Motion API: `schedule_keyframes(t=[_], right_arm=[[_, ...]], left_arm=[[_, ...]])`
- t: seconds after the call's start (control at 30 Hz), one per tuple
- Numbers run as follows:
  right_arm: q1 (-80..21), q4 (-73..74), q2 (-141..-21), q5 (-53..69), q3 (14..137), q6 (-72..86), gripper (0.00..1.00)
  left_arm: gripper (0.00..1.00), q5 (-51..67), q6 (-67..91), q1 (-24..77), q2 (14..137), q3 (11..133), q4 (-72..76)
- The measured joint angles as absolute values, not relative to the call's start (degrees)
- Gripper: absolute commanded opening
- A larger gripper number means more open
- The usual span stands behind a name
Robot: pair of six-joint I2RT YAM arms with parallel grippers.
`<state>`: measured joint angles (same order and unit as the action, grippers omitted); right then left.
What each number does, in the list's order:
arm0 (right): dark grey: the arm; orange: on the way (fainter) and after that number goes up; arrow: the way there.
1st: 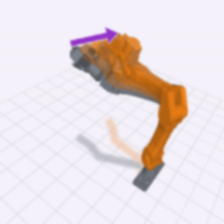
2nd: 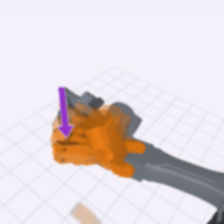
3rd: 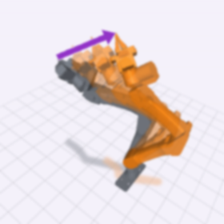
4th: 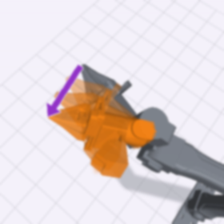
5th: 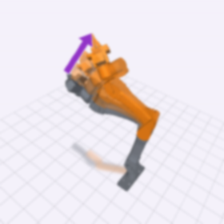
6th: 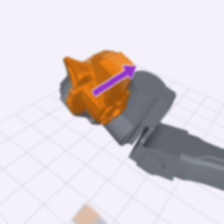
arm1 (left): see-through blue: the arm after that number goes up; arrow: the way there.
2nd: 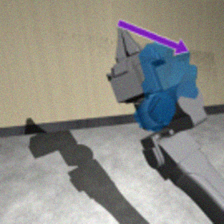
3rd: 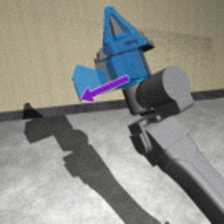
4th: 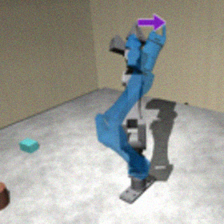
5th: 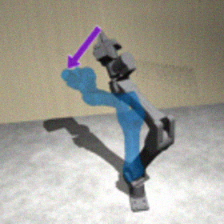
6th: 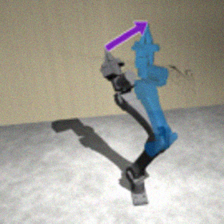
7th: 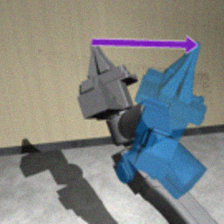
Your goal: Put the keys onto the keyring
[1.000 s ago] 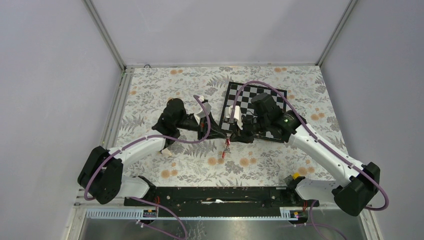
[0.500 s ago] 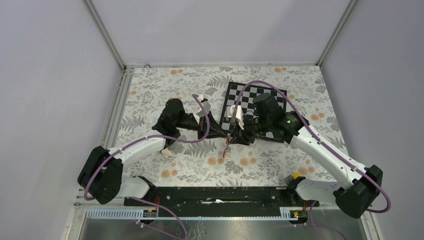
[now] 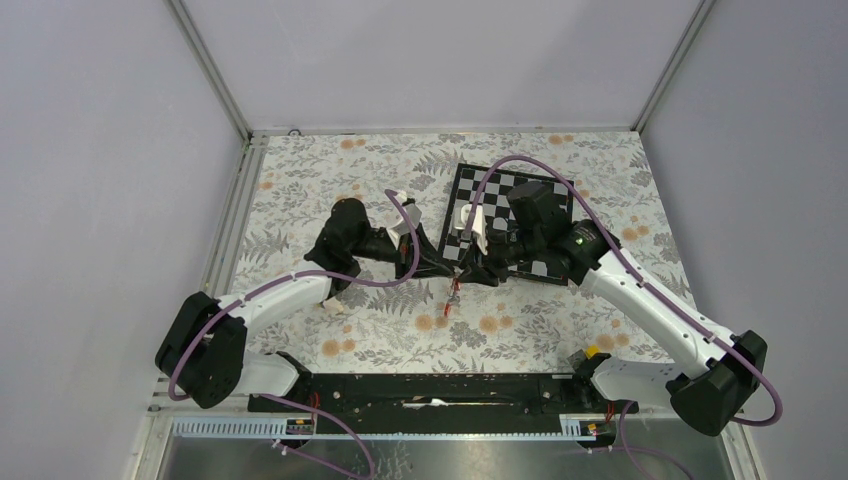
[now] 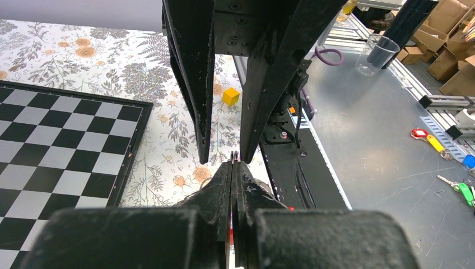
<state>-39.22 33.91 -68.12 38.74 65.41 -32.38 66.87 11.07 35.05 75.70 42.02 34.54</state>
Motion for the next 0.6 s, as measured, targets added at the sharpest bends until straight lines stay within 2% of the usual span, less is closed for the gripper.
schedule_keyframes(t=[0.33, 0.43, 0.6], right_arm=[[-39.2, 33.9, -69.3, 40.1, 65.4, -31.6, 0.30], [-39.2, 33.9, -69.3, 40.1, 65.4, -31.6, 0.24], [-39.2, 33.9, -69.3, 40.2, 65.4, -31.3, 0.09]], left_arm=[[0.00, 66.9, 12.1, 35.0, 75.7, 41.9, 35.7], [0.00, 66.9, 12.1, 35.0, 75.7, 41.9, 35.7], [0.00, 66.9, 12.1, 35.0, 75.7, 41.8, 35.8]])
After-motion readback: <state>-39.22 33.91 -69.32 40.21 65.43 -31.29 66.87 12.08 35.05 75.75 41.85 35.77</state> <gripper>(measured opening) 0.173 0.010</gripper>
